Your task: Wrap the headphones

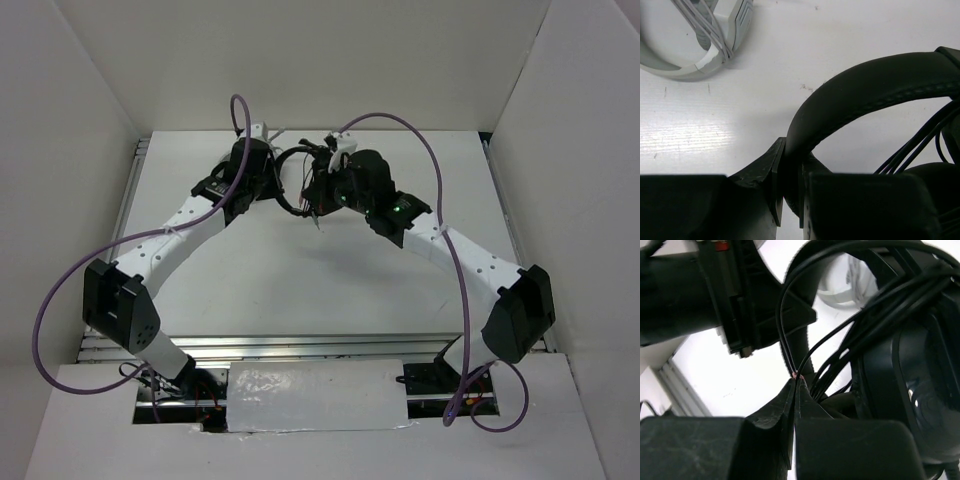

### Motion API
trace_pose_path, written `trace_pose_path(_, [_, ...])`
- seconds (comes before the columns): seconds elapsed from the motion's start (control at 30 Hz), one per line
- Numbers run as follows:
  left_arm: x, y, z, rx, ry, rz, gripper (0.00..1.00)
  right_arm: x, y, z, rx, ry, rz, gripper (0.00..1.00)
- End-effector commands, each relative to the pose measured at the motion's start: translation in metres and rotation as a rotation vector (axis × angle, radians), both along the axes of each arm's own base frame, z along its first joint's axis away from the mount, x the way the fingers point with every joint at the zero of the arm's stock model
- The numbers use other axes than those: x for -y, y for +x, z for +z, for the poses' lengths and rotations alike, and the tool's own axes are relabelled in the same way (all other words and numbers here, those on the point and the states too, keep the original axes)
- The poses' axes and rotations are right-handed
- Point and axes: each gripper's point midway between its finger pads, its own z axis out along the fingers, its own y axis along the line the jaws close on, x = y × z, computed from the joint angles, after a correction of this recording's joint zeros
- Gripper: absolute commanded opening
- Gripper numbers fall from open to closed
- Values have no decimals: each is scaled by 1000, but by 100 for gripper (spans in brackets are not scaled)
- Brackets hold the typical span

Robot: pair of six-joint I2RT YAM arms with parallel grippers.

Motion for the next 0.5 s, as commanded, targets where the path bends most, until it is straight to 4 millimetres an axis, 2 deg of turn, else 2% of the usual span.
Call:
trace_pose_path(0.0, [17,20,54,142,-153,23,0,-8,-15,17,-1,89,-52,0])
trace_pose_path(0.03, [17,20,54,147,-149,17,0,-3,-12,17,8,83,-88,0])
trace_pose_path(0.07, [17,18,53,149,-150,12,0,8,-3,18,33,76,-178,5])
trace_pose_path(0.27, [19,14,62,192,-186,-12,0,31,-13,47,109,114,-325,39])
trace_pose_path(0.4, [19,13,66,191,-183,-12,0,42,-21,64,143,101,-379,47])
trace_pose_path(0.47, [18,12,66,198,-188,-9,0,45,-25,66,149,90,-393,49])
